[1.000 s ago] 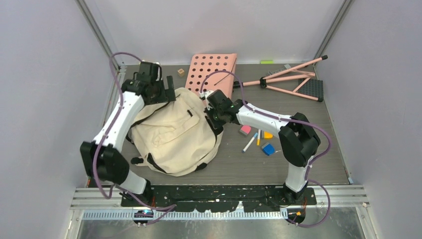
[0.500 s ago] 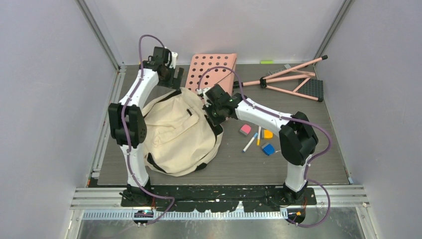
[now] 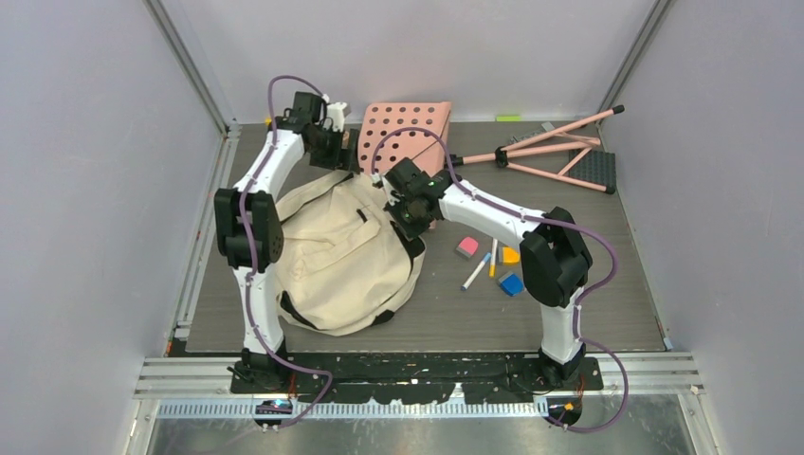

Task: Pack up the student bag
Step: Zip the student bag at the center of the board.

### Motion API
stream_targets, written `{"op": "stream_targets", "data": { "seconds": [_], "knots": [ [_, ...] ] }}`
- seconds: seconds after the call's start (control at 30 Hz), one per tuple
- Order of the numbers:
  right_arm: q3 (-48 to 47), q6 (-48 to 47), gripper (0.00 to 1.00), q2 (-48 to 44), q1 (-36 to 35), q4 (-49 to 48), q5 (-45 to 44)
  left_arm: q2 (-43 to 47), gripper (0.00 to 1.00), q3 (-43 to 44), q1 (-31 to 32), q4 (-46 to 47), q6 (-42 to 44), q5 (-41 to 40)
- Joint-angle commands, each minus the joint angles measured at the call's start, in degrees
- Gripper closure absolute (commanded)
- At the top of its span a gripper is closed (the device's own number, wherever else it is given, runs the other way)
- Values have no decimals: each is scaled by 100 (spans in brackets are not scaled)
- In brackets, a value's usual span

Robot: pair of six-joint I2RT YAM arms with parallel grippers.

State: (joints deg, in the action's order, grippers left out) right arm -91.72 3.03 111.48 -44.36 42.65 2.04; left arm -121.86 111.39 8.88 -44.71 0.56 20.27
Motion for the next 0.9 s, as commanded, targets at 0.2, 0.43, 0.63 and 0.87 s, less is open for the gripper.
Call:
{"op": "stream_targets", "data": {
  "seconds": [0.2, 0.43, 0.63, 0.87],
  "knots": [
    [-439, -153, 99, -57, 129, 276, -351, -248, 80, 154, -26, -20, -223, 55],
    [-416, -191, 100, -213, 164, 420, -722, 385, 100, -823, -112, 506, -532, -1125],
    [-278, -214, 100, -392, 164, 458, -870, 804, 100, -1131, -566, 543, -1232, -1734],
    [-215, -178, 100, -506, 167, 437, -1123, 1258, 100, -1634, -1321, 541, -1830, -1762]
  ]
}}
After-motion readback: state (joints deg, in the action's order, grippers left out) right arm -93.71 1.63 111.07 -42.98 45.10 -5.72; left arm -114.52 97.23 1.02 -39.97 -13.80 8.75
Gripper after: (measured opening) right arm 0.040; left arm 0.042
